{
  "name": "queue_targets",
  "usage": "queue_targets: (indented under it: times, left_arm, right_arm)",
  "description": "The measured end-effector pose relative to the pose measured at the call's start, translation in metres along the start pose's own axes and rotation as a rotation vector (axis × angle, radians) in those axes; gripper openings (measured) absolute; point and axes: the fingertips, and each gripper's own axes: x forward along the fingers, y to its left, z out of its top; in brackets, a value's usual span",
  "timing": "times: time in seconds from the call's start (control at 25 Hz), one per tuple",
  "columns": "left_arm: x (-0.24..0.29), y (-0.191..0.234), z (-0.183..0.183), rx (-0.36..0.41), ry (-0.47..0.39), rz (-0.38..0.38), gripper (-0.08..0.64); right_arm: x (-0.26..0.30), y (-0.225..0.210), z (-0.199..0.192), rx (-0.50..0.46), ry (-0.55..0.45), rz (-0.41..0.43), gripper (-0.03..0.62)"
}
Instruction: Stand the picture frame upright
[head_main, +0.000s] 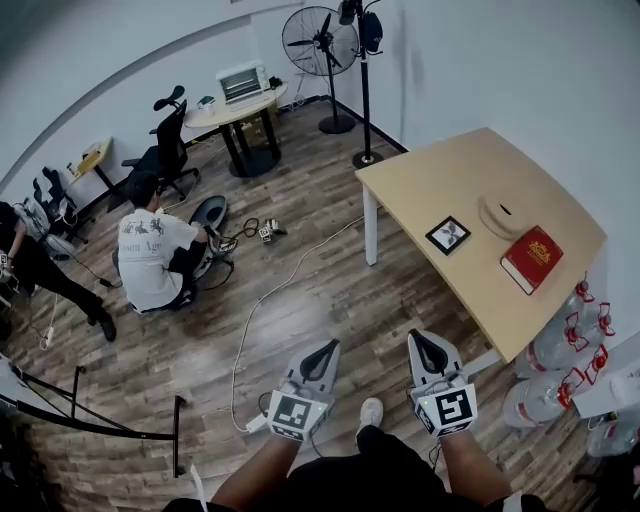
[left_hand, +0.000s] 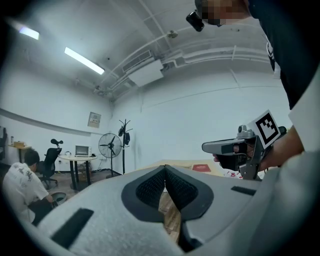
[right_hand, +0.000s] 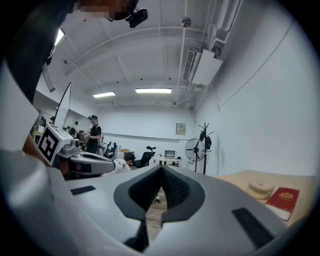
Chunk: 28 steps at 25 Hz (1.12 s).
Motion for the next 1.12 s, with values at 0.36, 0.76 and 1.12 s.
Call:
queue_targets:
  times: [0.36,0.76,1.12]
  left_arm:
    - [0.09,0.05,0.012,0.045,0.004,0.007,0.0]
    - [0.143,0.109,0.014,0.027,0.015,0.017,0.0]
    - [0.214,0.159,0.015,0.043,0.008,-0.135,0.0]
  right_arm:
    - [0.084,-0.051,0.008,-0.004,-0.026,0.06,0.009]
    - [0.152,-0.074,0.008,0.028,-0.006,0.054,0.009]
    - [0.228,-0.109,0.012,0.036,-0.017,-0.051,0.009]
